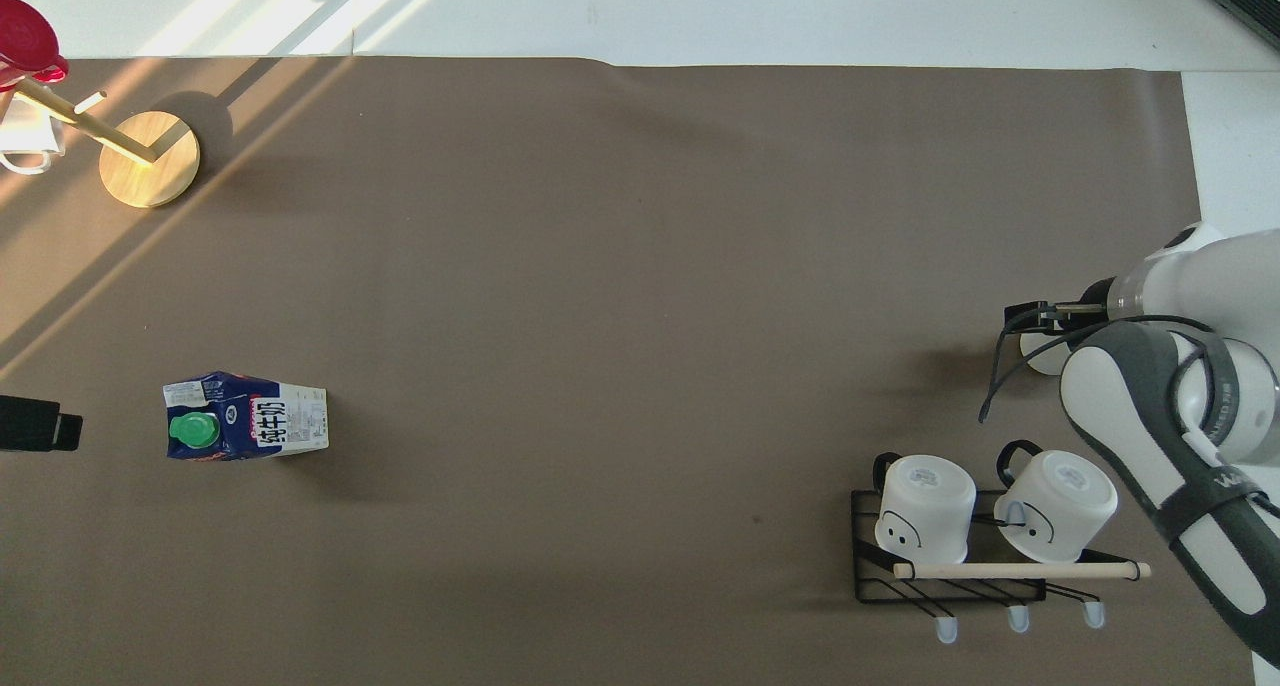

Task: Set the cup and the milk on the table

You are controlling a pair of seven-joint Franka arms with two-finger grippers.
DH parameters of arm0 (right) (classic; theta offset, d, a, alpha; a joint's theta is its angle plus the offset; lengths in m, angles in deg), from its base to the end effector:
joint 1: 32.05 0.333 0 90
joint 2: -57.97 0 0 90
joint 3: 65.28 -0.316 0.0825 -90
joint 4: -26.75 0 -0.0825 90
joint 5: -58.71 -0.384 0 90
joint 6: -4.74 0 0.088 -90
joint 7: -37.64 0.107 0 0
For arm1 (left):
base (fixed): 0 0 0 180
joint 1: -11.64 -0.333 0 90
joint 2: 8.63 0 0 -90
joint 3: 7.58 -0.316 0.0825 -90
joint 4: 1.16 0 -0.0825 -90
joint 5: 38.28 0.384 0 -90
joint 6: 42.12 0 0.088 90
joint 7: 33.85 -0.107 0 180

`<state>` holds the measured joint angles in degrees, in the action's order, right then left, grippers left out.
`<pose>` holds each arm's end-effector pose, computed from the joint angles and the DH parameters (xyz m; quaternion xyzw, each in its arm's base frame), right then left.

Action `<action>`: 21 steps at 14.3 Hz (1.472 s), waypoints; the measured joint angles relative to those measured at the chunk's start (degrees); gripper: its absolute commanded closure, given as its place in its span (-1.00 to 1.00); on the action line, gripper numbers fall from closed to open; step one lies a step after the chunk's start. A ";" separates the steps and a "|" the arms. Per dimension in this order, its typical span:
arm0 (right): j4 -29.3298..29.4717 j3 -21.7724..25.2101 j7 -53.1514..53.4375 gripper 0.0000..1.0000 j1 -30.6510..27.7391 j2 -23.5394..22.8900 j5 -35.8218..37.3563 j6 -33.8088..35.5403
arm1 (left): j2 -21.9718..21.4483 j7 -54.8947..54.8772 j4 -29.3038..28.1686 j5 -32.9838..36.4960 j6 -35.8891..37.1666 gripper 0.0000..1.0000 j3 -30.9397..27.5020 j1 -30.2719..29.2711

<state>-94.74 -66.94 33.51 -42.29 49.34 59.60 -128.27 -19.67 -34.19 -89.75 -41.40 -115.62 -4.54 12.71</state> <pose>0.5626 -0.0854 0.3463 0.9991 -0.0339 0.0247 0.0064 0.4560 -0.0431 0.7093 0.9981 -0.0449 -0.0362 0.0201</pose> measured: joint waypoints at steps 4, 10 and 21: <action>-0.77 0.00 -0.71 0.10 0.00 -0.31 0.00 -0.89 | -2.85 -0.01 -7.85 0.00 -5.08 -1.00 0.08 0.00; -0.77 0.01 -1.22 1.00 -0.20 -0.31 0.00 -0.90 | -6.69 -0.04 -19.62 0.00 -13.67 -1.00 0.09 0.00; -0.39 0.00 -1.22 1.00 -0.42 -0.31 0.01 -0.89 | -7.92 -8.10 -37.73 0.02 -32.16 -1.00 -0.99 -0.80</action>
<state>-95.13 -66.94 32.29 -42.71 49.02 59.61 -129.16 -27.58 -42.29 -127.49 -41.38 -147.79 -5.52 11.90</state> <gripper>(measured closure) 0.956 0.000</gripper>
